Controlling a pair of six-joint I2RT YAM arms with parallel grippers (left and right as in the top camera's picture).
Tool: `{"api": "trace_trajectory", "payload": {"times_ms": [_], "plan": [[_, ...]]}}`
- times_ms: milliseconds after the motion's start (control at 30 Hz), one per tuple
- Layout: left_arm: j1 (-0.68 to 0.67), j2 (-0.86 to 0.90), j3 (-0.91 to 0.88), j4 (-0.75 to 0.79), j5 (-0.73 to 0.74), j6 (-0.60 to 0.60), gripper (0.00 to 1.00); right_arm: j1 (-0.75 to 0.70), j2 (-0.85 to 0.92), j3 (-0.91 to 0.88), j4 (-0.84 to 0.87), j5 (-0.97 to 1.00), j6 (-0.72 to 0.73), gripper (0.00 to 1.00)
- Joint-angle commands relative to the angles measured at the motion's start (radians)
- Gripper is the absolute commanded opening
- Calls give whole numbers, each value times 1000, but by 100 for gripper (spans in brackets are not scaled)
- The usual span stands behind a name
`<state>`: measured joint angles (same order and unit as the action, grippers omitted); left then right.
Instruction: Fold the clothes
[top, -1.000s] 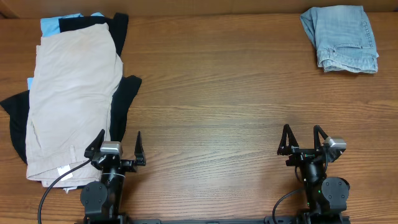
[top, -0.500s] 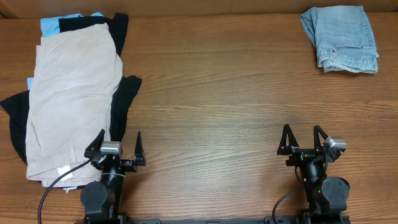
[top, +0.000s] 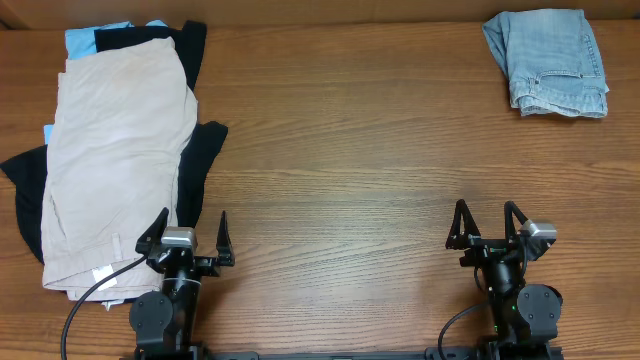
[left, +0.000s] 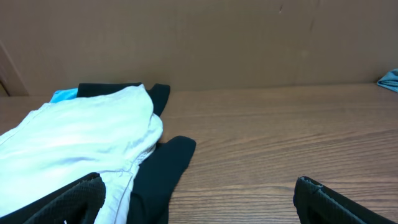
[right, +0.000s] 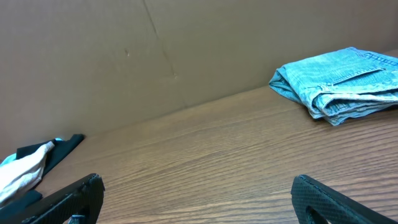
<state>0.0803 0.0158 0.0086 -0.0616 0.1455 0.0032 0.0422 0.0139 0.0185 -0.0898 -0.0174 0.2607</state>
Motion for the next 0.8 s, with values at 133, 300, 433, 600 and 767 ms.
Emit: {"api": "trace_trajectory", "payload": {"times_ms": [133,300,433,600,767], "plan": [[8,-11,-4,-2,2,16,100,7,-11,-10,6,16,-6,100],[8,-11,-4,-2,1,17,100,7,-11,-10,9,17,-6,100],[8,-11,-4,3,2,16,100,7,-11,-10,37,16,-3,100],[8,-11,-3,41,5,16,100,7,-11,8,61,-26,-3,100],[9,-10,41,1,40,16,100,7,-10,93,19,-37,-14,100]]}}
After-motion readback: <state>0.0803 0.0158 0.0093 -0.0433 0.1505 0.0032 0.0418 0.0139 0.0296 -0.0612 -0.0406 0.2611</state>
